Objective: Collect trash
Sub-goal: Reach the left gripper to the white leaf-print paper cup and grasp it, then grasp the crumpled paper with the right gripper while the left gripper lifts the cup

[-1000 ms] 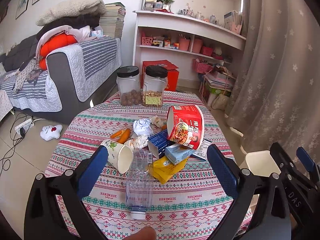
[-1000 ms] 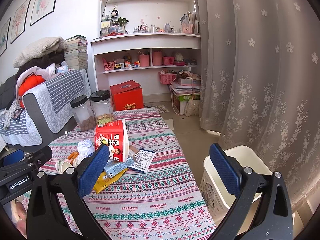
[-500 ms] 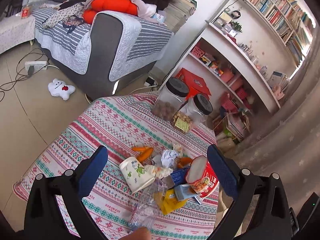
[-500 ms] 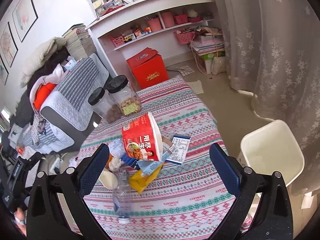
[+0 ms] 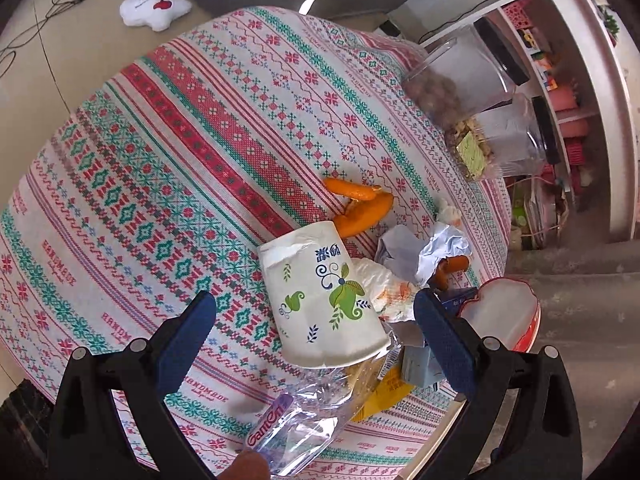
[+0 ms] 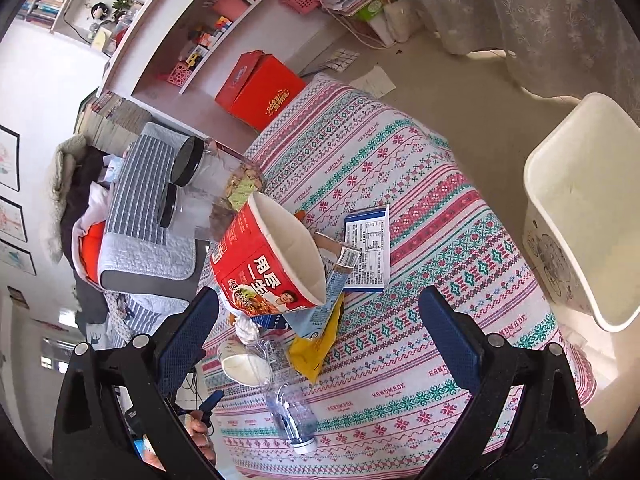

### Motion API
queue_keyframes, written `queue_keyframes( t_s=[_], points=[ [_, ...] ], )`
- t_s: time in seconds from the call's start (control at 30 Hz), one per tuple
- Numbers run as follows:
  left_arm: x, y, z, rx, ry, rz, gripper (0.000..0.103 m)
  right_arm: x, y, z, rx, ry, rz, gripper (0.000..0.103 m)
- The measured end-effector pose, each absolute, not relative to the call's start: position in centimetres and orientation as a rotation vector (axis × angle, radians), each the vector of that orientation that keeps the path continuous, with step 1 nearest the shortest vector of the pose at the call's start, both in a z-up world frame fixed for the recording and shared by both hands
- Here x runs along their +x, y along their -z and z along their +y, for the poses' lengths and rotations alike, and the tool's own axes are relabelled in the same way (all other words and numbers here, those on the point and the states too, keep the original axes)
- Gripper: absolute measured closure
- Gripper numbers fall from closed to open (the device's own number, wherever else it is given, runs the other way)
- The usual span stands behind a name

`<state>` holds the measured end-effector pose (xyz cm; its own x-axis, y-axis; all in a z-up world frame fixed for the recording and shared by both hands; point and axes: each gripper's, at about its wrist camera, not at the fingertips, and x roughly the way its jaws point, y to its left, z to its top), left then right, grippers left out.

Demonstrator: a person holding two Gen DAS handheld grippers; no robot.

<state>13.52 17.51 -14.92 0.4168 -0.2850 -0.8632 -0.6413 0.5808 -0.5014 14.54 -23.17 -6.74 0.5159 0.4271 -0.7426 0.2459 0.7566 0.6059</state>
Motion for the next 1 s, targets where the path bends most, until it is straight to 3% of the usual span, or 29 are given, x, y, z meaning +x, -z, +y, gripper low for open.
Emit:
queue_keyframes(
  t_s=[0.1, 0.17, 0.2, 0.23, 0.3, 0.43, 0.6, 0.87, 1.0],
  points=[
    [14.6, 16.5, 16.8, -1.010, -0.260, 1.208, 0.008, 14.9, 7.3, -23.0, 0.739, -0.134, 1.074, 0.007],
    [14.6, 17.7, 16.5, -1.019, -0.279, 1.259, 0.024, 14.9, 7.5, -22.9, 0.726, -0.136, 1.076, 0.007],
    [14.4, 18.2, 16.5, -1.038, -0.273, 1.275, 0.039, 14.9, 7.5, -22.9, 0.718, -0.138, 1.074, 0.007],
    [14.1, 18.4, 16.6, -1.056, -0.261, 1.280, 0.047, 15.0, 7.5, -22.8, 0.709, -0.140, 1.073, 0.007],
    [13.4, 17.6, 16.9, -1.040, -0.257, 1.256, 0.051, 15.0, 7.3, -22.4, 0.686, -0.148, 1.066, 0.007],
    [11.6, 13.2, 17.5, -0.944, -0.219, 1.134, 0.052, 14.8, 6.4, -21.0, 0.613, -0.198, 1.035, 0.007],
    [8.9, 6.8, 18.2, -0.848, -0.152, 0.955, 0.052, 14.4, 4.0, -14.4, 0.311, -0.349, 0.957, 0.007],
    [6.2, 1.4, 23.2, -0.772, -0.262, 0.737, 0.052, 19.6, 3.4, 0.7, -0.027, -0.469, 1.111, 0.010],
    [5.8, 1.1, 25.5, -0.808, -0.265, 0.712, 0.052, 22.9, 7.4, 6.0, -0.175, -0.372, 1.214, 0.022]
  ],
)
